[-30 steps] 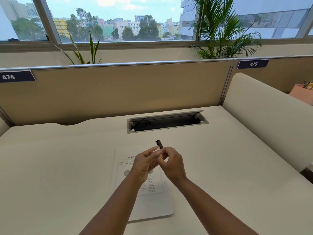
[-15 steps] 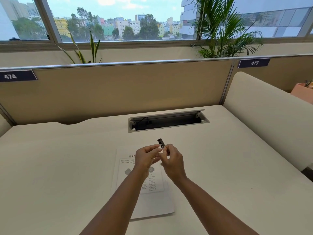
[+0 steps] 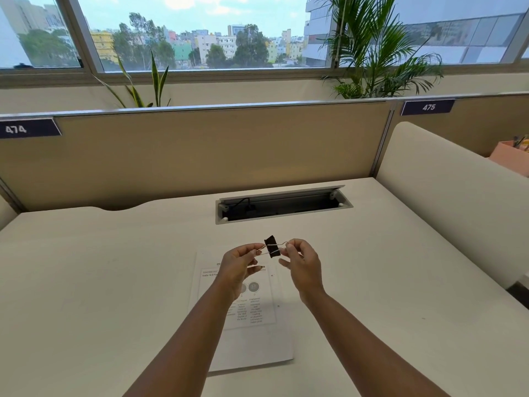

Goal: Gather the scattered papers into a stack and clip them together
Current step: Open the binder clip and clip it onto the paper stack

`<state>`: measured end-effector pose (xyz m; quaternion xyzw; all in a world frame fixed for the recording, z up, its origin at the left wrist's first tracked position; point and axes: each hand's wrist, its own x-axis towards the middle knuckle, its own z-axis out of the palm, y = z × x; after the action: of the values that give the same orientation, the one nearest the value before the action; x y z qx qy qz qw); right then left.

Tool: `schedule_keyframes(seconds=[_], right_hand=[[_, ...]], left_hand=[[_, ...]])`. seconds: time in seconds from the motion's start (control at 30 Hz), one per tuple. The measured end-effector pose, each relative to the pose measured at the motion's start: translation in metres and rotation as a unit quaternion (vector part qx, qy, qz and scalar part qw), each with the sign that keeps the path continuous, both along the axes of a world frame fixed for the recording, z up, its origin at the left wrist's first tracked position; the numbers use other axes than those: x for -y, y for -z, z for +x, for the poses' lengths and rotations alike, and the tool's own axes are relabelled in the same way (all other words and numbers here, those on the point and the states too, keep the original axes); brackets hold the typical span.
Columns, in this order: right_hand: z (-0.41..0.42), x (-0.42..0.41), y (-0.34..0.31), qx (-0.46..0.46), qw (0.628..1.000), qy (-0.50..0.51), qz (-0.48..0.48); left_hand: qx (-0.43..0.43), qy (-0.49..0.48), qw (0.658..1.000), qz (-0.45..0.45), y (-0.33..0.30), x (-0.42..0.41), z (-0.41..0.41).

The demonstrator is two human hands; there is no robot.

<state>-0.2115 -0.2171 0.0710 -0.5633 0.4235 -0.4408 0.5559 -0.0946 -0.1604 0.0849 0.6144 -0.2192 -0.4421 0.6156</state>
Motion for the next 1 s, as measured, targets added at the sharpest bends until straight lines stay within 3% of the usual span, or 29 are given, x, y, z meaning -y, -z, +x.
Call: schedule_keyframes(seconds=[0.23, 0.6, 0.87, 1.0], right_hand=[[0.001, 0.000, -0.004, 0.031, 0.998, -0.003, 0.061], [0.005, -0.005, -0.013, 0.056, 0.987, -0.067, 0.138], [0.005, -0.002, -0.009, 0.020, 0.989, -0.077, 0.123], [0.011, -0.009, -0.007, -0.015, 0.991, -0.097, 0.096]], left_hand=[[-0.057, 0.020, 0.997, -0.040, 0.005, -0.004, -0.002], [-0.067, 0.004, 0.998, -0.007, 0.006, -0.002, 0.006], [-0.052, 0.020, 0.996, 0.067, 0.007, -0.001, 0.003], [-0.048, 0.101, 0.991, 0.074, 0.011, 0.002, -0.004]])
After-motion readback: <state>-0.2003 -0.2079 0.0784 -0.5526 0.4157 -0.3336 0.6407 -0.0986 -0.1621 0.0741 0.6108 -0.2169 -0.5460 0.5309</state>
